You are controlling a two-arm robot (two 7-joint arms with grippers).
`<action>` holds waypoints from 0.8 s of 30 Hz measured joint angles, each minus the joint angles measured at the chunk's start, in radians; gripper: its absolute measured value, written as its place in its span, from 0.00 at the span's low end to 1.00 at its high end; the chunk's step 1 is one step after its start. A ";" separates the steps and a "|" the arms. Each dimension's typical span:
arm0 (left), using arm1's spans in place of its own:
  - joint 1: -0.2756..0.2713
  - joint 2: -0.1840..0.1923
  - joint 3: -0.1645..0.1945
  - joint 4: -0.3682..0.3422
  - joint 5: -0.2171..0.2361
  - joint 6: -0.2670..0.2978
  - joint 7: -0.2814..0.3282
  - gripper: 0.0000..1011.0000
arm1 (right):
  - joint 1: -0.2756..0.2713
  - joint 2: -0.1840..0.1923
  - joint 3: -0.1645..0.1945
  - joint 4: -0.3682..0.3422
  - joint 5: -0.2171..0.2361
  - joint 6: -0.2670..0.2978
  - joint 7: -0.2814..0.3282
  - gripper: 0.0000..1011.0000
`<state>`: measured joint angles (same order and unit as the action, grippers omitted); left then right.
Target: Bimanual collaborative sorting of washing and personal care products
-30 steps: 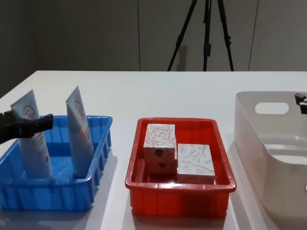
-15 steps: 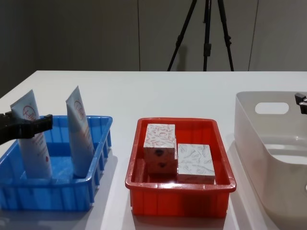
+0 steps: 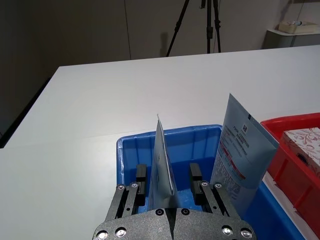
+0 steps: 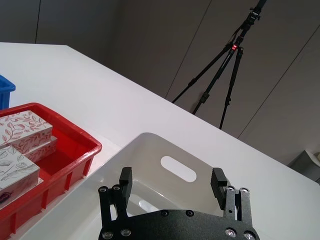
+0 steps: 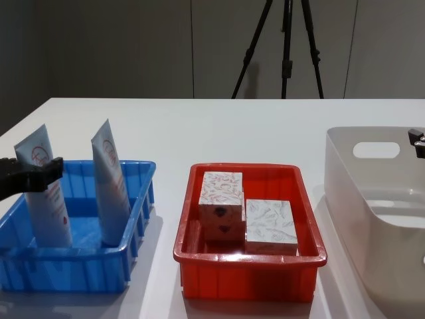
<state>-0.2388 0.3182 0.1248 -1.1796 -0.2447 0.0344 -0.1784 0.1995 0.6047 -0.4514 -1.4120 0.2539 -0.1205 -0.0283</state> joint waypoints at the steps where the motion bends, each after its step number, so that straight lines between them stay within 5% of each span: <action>1: 0.000 0.000 0.000 0.000 0.000 0.000 0.000 0.53 | 0.000 0.000 0.000 0.000 0.000 0.000 0.000 0.99; 10: 0.000 0.000 0.000 -0.001 0.000 -0.001 0.000 0.22 | 0.000 0.000 0.000 0.000 0.000 0.000 0.000 0.99; 24: 0.000 0.000 0.000 -0.001 0.000 -0.001 0.000 0.16 | 0.000 0.000 0.000 0.000 0.000 0.000 0.000 0.99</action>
<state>-0.2387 0.3181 0.1249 -1.1804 -0.2446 0.0330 -0.1785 0.1995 0.6047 -0.4513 -1.4120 0.2539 -0.1205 -0.0283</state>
